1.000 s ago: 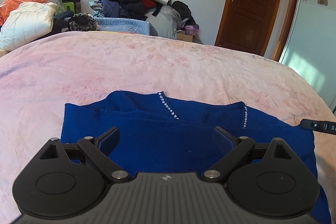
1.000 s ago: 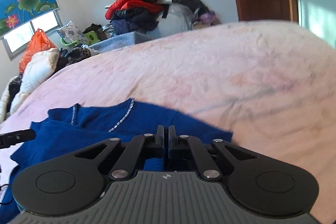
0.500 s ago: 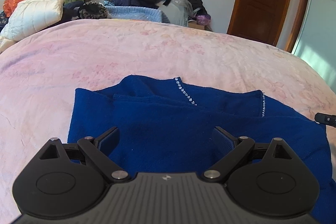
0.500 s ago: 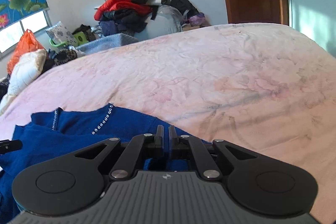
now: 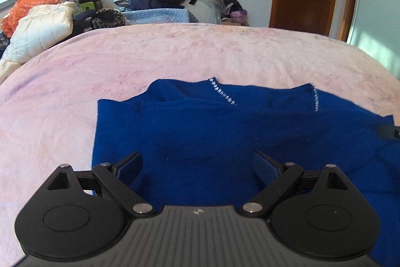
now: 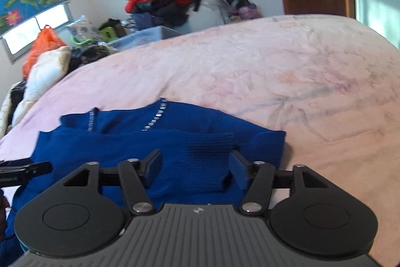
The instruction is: Fold small clothes
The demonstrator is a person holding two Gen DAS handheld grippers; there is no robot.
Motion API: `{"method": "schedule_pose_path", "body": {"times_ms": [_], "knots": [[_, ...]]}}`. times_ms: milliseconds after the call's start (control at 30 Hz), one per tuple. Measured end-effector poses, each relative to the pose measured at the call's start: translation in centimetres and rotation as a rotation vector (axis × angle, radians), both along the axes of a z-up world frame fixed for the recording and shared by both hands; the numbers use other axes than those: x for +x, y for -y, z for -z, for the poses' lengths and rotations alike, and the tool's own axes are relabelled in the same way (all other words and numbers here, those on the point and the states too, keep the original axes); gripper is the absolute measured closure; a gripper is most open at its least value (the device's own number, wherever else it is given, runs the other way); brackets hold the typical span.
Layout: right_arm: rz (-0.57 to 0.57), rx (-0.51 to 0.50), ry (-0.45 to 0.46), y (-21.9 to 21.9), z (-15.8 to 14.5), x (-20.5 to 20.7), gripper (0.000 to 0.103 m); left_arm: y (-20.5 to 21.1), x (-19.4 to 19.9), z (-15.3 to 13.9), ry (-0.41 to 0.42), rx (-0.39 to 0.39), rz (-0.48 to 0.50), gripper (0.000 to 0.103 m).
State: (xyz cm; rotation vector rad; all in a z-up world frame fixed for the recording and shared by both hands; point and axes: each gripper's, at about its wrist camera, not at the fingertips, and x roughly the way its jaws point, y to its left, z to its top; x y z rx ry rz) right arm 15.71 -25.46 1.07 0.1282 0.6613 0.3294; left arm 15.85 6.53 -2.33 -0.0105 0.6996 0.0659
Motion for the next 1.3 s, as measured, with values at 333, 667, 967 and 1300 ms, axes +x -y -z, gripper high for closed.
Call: {"method": "schedule_pose_path", "body": {"times_ms": [333, 667, 967, 1300], "knots": [[0.095, -0.070, 0.001, -0.2, 1.0, -2.5, 0.025, 0.9, -2.1, 1.0, -0.027, 0.025, -0.007, 0.007], [-0.024, -0.138, -0.022, -2.9, 2.3, -8.0, 0.000, 1.4, -5.2, 2.4, -0.046, 0.000, -0.013, 0.006], [0.023, -0.244, 0.038, -3.9, 3.7, -9.2, 0.000, 1.5, -6.5, 3.4, 0.013, 0.019, -0.023, 0.000], [0.019, -0.267, 0.042, -4.1, 3.8, -9.2, 0.000, 1.5, -6.9, 3.6, 0.028, 0.017, -0.038, 0.000]]}}
